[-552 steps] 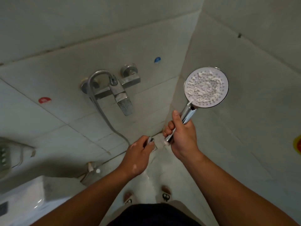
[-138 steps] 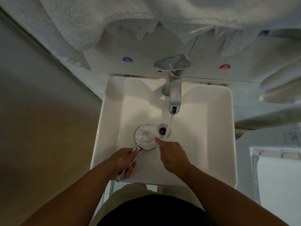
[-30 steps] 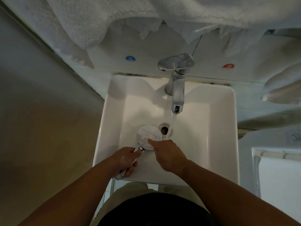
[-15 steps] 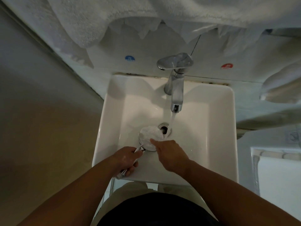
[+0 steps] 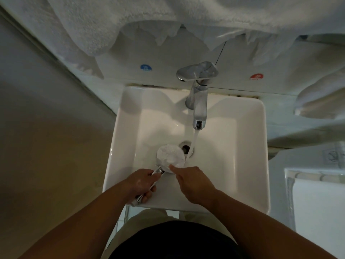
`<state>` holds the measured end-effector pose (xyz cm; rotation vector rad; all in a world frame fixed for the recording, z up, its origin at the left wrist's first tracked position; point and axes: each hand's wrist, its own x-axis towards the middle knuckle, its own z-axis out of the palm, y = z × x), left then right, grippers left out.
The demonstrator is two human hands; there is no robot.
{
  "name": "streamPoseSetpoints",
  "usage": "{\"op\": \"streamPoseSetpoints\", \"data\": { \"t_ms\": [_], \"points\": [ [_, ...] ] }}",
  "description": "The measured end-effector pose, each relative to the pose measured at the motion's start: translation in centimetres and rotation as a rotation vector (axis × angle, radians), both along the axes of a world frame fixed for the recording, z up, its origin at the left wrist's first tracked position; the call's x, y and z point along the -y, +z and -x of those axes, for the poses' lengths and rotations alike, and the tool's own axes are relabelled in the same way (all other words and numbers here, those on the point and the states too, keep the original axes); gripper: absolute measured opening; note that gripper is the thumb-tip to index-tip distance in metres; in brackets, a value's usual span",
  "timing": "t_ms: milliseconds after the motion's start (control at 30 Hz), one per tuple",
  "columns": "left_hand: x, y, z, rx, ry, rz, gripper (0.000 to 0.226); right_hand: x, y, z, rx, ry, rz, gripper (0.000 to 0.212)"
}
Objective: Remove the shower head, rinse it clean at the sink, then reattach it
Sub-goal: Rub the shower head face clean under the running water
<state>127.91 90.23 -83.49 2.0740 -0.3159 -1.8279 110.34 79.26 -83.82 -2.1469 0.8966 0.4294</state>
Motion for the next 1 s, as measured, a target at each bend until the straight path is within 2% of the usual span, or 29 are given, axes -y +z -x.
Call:
{"op": "streamPoseSetpoints", "data": {
  "t_ms": [133, 233, 367, 533, 633, 767, 900, 1000],
  "points": [
    [0.3, 0.5, 0.2, 0.003, 0.001, 0.007, 0.036, 1.8, -0.6, 0.3, -0.014, -0.141, 0.075, 0.044],
    [0.2, 0.6, 0.2, 0.005, 0.003, 0.006, 0.035, 0.2, 0.3, -0.3, -0.008, -0.019, 0.004, 0.045],
    [0.3, 0.7, 0.3, -0.013, 0.026, 0.000, 0.033, 1.8, -0.9, -0.2, -0.023, -0.142, 0.082, 0.046],
    [0.2, 0.7, 0.2, -0.017, 0.033, -0.002, 0.033, 0.5, 0.1, -0.6, -0.030, -0.024, 0.019, 0.048],
    [0.2, 0.6, 0.2, -0.022, 0.044, -0.008, 0.034, 2.5, -1.0, -0.5, -0.048, -0.159, 0.106, 0.049],
    [0.1, 0.6, 0.1, -0.029, 0.049, -0.015, 0.034, -0.2, -0.1, -1.3, -0.024, -0.062, 0.011, 0.050],
    [0.2, 0.6, 0.2, -0.011, 0.041, -0.013, 0.033, 1.7, -0.9, -1.5, -0.045, -0.154, 0.113, 0.050],
    [0.1, 0.5, 0.1, -0.010, 0.030, -0.011, 0.032, -0.1, -0.1, -2.2, -0.037, -0.056, 0.058, 0.051]
  ]
}}
